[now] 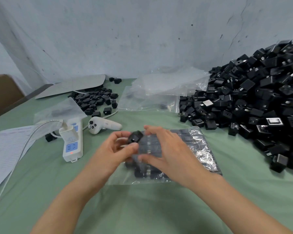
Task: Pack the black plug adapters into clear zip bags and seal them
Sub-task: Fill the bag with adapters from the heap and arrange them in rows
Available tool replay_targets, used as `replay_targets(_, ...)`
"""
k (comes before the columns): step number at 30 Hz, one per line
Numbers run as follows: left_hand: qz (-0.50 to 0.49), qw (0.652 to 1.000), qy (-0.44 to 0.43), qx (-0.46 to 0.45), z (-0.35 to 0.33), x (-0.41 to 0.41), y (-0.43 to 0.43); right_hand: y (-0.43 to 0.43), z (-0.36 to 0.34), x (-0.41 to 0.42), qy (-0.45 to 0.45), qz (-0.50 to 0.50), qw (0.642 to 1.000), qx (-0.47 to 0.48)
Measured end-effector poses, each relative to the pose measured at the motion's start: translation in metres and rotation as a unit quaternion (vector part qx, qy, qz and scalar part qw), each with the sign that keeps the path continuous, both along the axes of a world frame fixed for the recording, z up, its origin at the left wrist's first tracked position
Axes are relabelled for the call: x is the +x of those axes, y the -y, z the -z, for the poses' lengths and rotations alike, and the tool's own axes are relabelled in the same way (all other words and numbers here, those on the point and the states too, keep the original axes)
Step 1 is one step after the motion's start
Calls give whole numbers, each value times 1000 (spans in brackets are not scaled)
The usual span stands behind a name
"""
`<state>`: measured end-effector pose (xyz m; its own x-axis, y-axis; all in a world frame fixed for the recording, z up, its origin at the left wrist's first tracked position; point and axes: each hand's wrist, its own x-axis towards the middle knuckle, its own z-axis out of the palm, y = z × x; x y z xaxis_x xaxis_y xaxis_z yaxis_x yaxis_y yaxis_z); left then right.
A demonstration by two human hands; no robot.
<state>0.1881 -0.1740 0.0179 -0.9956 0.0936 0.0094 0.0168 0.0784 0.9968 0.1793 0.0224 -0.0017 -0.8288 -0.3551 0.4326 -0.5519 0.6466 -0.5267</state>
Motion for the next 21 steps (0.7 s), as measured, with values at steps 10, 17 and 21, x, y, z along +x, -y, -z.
replay_targets(10, -136, 909, -44, -391, 44, 5, 91, -35, 24, -24, 70, 139, 973, 169)
replay_targets(17, -48, 918, -68, -388, 42, 12, 85, -36, 31, -25, 112, 157, 964, 182)
replay_targets(21, -12, 925, -71, -374, 42, 15, 89, -36, 29, -24, 112, 155, 964, 184)
